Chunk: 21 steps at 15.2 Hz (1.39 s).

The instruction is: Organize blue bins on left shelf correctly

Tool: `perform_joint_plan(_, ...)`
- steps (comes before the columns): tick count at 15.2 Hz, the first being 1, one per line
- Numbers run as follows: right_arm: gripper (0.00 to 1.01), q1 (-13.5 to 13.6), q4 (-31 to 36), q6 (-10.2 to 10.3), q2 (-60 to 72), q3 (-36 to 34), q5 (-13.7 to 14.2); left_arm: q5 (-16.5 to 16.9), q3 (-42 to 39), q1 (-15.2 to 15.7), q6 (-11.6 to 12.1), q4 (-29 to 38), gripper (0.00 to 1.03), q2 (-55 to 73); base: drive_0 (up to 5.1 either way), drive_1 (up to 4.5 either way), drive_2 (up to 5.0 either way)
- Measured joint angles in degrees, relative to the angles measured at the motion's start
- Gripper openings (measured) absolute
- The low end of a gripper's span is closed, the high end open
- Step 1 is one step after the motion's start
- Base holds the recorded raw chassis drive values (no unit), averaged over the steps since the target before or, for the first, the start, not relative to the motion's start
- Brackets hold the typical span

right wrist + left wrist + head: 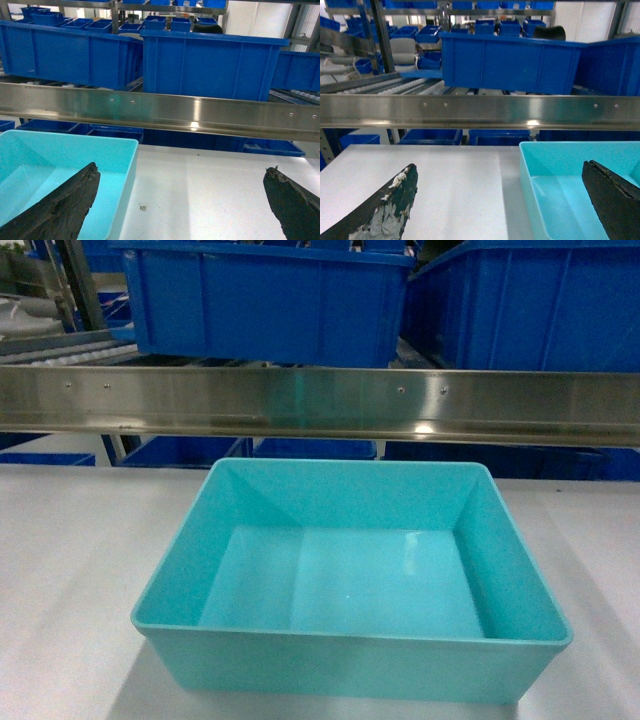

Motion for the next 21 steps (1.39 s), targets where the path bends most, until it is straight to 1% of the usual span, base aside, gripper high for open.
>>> perform_joint_plan(2, 0.98, 5.0, 12.7, -0.6, 18.2, 5.1, 3.6, 0.5, 3.8, -0.2, 0.0, 12.9, 0.98, 19.5, 0.0, 0.00, 0.0)
perform_joint_plan(3, 0.98, 7.5, 19.1, -1.3, 28.0, 9.2, 6.4, 0.9, 6.0, -1.1, 0.2, 18.0, 0.98, 28.9, 0.0, 0.00, 0.0)
perform_joint_plan(4, 0.98, 9.9, 21.3, -1.6, 37.0, 13.1, 9.0, 1.4, 8.5, -1.9, -0.3, 18.9, 0.98, 37.1, 0.0, 0.00, 0.0)
perform_joint_plan(5, 0.98, 11.6, 20.8, -1.4, 44.4, 16.1, 10.5, 1.3, 11.0, -2.8, -1.1, 16.9, 0.98, 43.5, 0.0, 0.00, 0.0)
perform_joint_plan(6, 0.98, 12.5, 19.3, -0.7, 51.6, 19.7, 11.6, 1.1, 13.6, -4.7, -1.9, 15.4, 0.98, 48.9, 0.0, 0.00, 0.0)
perform_joint_plan(7, 0.98, 13.1, 16.8, 0.6, 57.5, 23.7, 11.7, 0.1, 17.4, -6.4, -2.7, 13.0, 0.98, 53.3, 0.0, 0.00, 0.0)
perform_joint_plan(8, 0.98, 13.0, 13.0, 1.5, 61.0, 26.7, 11.8, 0.1, 20.0, -7.1, -3.7, 10.8, 0.98, 56.2, 0.0, 0.00, 0.0)
perform_joint_plan(9, 0.98, 12.8, 11.6, 1.6, 61.5, 26.7, 12.3, 0.0, 19.9, -7.1, -4.1, 10.1, 0.98, 56.5, 0.0, 0.00, 0.0)
perform_joint_plan(12, 0.98, 12.7, 12.0, 2.0, 61.4, 26.7, 12.6, -0.2, 19.9, -7.1, -4.8, 10.3, 0.98, 56.4, 0.0, 0.00, 0.0)
perform_joint_plan(13, 0.98, 12.7, 9.2, 3.4, 63.0, 27.7, 11.3, 0.0, 20.4, -7.0, -5.4, 10.4, 0.98, 58.0, 0.0, 0.00, 0.0)
perform_joint_plan(14, 0.98, 12.8, 5.1, 4.9, 66.0, 29.3, 8.6, -0.7, 21.7, -7.0, -6.7, 11.0, 0.98, 63.0, 0.0, 0.00, 0.0)
perform_joint_plan(15, 0.98, 13.2, 1.2, 6.4, 67.9, 31.1, 6.8, -1.2, 22.6, -7.4, -7.8, 10.5, 0.98, 67.3, 0.0, 0.00, 0.0)
perform_joint_plan(16, 0.98, 13.5, 0.0, 7.0, 68.9, 32.6, 6.2, -2.0, 22.9, -8.2, -8.3, 10.6, 0.98, 69.7, 0.0, 0.00, 0.0)
perform_joint_plan(17, 0.98, 13.5, -1.1, 7.6, 70.1, 34.8, 6.0, -2.2, 24.3, -9.4, -8.3, 10.9, 0.98, 71.5, 0.0, 0.00, 0.0)
perform_joint_plan(18, 0.98, 13.5, -1.4, 8.4, 71.7, 36.4, 5.2, -2.8, 25.9, -10.6, -8.3, 11.0, 0.98, 73.0, 0.0, 0.00, 0.0)
perform_joint_plan(19, 0.98, 13.4, -1.3, 9.3, 74.1, 37.6, 5.2, -3.1, 27.2, -11.6, -8.3, 11.0, 0.98, 74.6, 0.0, 0.00, 0.0)
perform_joint_plan(21, 0.98, 12.9, -0.9, 10.3, 79.7, 39.0, 5.7, -3.7, 28.6, -13.6, -8.3, 10.8, 0.98, 77.2, 0.0, 0.00, 0.0)
